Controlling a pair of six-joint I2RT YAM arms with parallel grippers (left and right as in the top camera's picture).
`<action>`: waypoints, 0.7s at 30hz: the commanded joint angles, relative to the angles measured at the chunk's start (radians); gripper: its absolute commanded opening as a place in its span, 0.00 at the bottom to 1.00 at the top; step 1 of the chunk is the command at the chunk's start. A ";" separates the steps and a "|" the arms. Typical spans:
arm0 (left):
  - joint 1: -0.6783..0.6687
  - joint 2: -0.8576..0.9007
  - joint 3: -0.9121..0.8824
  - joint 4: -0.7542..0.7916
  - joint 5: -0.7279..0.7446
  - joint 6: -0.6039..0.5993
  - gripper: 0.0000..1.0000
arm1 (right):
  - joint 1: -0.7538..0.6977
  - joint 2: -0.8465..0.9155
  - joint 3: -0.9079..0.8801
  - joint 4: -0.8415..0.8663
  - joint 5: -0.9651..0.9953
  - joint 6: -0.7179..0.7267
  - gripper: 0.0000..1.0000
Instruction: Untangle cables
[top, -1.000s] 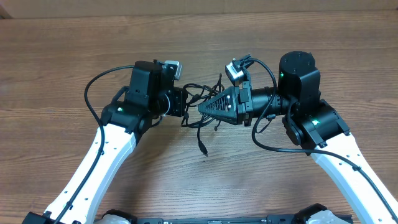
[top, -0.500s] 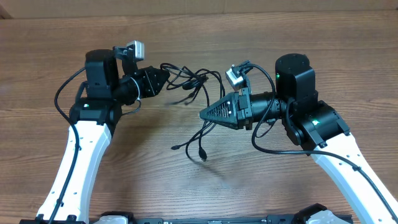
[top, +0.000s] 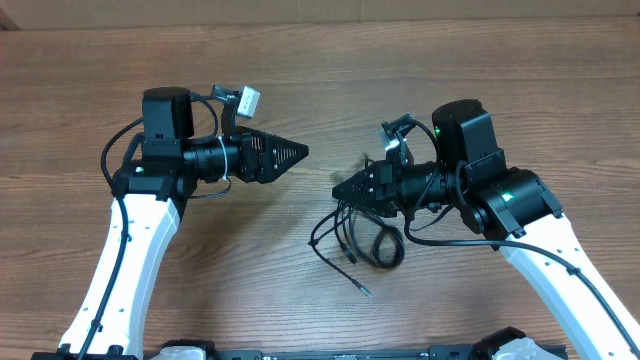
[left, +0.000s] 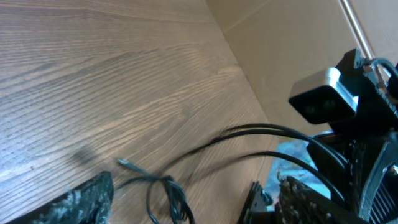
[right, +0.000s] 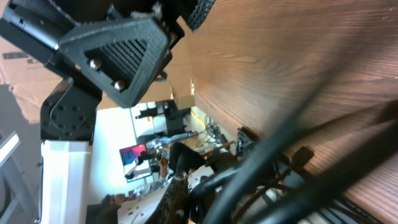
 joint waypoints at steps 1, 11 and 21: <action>0.002 0.003 0.010 -0.012 0.024 0.048 0.87 | 0.004 -0.010 0.007 0.014 0.034 -0.023 0.04; -0.002 0.003 0.010 -0.058 0.004 0.126 0.89 | 0.004 -0.010 0.007 0.023 0.037 -0.023 0.04; -0.002 0.003 0.010 -0.356 -0.363 0.115 0.91 | 0.004 -0.010 0.007 0.061 0.411 0.131 0.04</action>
